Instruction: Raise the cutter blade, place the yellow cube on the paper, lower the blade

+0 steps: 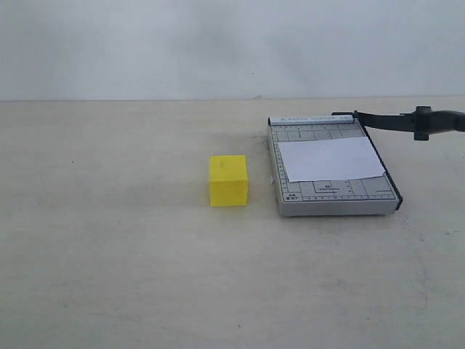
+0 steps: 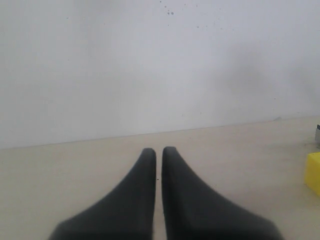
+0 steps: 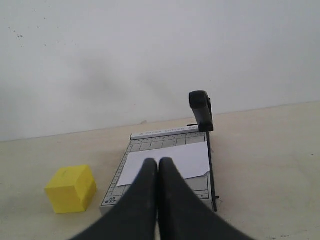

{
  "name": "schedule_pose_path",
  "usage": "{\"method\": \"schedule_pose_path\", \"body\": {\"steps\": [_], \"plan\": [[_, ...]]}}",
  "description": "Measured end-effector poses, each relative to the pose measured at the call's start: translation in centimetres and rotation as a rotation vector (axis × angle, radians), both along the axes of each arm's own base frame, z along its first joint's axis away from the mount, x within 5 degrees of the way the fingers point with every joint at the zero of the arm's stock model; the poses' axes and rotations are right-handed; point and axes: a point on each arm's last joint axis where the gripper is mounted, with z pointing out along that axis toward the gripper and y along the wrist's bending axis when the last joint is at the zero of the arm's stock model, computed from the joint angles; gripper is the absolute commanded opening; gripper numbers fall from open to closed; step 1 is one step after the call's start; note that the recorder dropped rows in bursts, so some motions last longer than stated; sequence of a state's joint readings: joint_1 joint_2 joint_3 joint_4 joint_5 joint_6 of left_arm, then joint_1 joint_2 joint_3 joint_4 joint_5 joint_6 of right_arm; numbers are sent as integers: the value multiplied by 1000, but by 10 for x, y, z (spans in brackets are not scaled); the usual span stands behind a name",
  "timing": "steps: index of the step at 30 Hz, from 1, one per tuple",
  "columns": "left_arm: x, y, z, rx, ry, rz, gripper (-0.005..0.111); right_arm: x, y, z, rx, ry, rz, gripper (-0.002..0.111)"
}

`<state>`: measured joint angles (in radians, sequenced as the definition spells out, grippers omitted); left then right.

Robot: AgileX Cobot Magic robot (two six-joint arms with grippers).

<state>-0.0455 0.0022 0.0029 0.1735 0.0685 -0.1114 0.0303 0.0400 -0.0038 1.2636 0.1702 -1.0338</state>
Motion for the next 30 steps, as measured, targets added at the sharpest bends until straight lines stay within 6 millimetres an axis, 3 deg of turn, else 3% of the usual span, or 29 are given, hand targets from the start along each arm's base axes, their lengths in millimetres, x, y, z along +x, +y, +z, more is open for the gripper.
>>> {"method": "schedule_pose_path", "body": {"steps": [22,27,30], "plan": [[0,0,2,-10,-17,-3,4,0,0,-1,2,5,0,0],[0,-1,5,-450,-32,-29,4,0,0,-1,2,5,0,0],[0,-1,5,-585,-26,-35,4,0,0,-1,4,5,0,0]]}}
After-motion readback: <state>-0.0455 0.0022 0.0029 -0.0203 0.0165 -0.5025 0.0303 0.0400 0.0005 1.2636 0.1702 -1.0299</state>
